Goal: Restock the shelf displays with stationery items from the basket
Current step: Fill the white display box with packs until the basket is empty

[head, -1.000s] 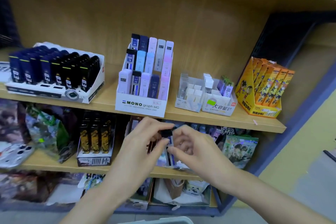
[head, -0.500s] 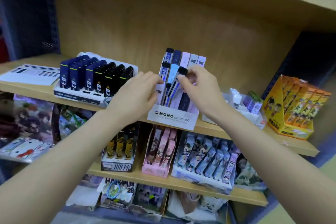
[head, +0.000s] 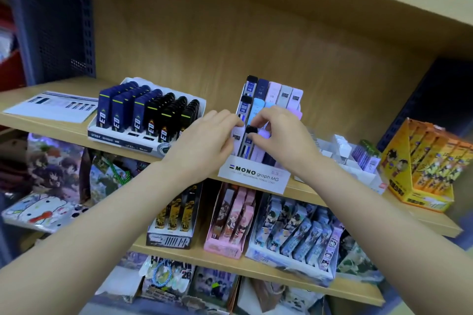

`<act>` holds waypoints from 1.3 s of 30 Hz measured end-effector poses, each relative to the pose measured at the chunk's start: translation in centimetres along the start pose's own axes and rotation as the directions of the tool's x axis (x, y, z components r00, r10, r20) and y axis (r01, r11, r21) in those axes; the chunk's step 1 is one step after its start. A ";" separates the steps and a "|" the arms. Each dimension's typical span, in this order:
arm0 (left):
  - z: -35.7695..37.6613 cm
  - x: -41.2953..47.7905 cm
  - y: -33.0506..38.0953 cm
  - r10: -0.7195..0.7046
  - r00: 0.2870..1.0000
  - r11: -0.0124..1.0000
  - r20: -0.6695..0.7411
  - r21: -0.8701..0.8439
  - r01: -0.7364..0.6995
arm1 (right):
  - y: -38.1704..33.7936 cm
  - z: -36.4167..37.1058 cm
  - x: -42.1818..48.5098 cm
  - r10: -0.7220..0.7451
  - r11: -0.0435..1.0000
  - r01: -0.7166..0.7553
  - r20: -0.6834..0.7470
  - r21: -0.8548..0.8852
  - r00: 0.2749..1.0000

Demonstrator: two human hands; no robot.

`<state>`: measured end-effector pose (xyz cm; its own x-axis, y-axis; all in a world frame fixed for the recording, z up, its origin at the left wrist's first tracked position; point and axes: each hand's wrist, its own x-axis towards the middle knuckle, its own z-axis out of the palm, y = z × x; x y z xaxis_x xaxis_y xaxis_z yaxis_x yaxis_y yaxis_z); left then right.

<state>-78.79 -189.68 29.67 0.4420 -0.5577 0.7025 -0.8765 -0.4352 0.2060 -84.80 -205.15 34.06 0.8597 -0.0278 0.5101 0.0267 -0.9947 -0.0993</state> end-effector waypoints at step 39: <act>22.7 -37.8 4.8 -0.695 0.366 0.401 0.619 -0.087 0.912 | 4.4 34.0 -42.9 -0.039 0.857 -0.493 0.971 0.154 0.235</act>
<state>-95.38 -186.76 -11.36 0.8891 -0.3387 -0.3080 0.0344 -0.6214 0.7827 -104.22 -205.01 -17.31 0.6968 0.1286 -0.7057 -0.3220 -0.8230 -0.4679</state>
